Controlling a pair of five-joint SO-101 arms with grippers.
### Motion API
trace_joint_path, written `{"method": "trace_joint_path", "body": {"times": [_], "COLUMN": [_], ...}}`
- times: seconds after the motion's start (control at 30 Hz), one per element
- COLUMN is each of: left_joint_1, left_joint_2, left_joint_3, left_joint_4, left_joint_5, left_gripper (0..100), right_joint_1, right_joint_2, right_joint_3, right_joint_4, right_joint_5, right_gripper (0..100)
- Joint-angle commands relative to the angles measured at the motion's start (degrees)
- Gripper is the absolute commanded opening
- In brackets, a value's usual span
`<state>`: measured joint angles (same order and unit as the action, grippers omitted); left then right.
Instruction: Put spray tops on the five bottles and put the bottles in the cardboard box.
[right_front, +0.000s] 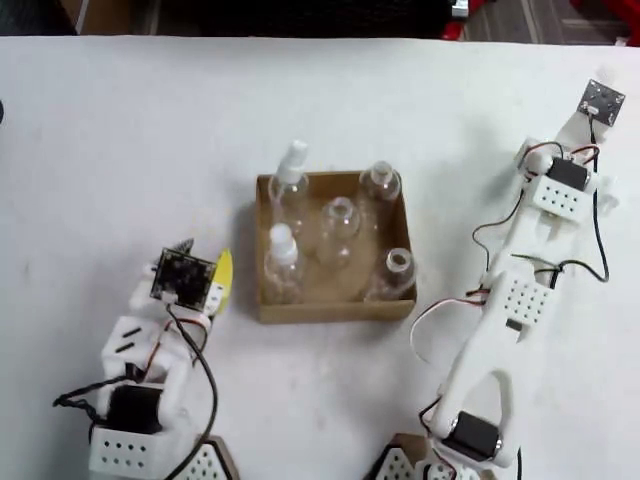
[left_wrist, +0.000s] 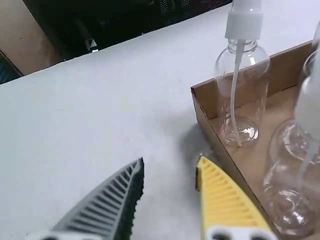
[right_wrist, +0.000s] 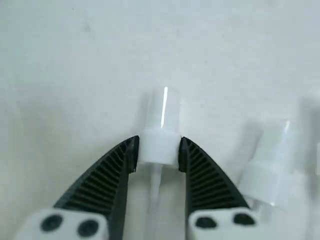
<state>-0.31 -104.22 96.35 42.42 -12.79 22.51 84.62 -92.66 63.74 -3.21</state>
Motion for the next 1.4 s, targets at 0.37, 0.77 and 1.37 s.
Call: {"method": "trace_joint_path", "body": {"times": [0.37, 0.77, 1.37], "left_joint_1": [0.3, -4.0, 16.6], "left_joint_2": [-0.5, -0.5, -0.5], "left_joint_3": [-0.3, -9.0, -55.4], "left_joint_4": [-0.7, 2.2, 23.9], "left_joint_5": [-0.4, 3.5, 18.3], "left_gripper": [17, 17, 29], "right_joint_1": [-2.7, -10.2, -47.6], "right_joint_2": [-34.6, -67.3, -105.3], "right_joint_3": [-2.6, -2.3, 39.0], "right_joint_4": [25.9, 35.2, 31.1], "right_joint_5": [0.7, 0.4, -9.5], "right_gripper": [1.6, 1.5, 1.5]}}
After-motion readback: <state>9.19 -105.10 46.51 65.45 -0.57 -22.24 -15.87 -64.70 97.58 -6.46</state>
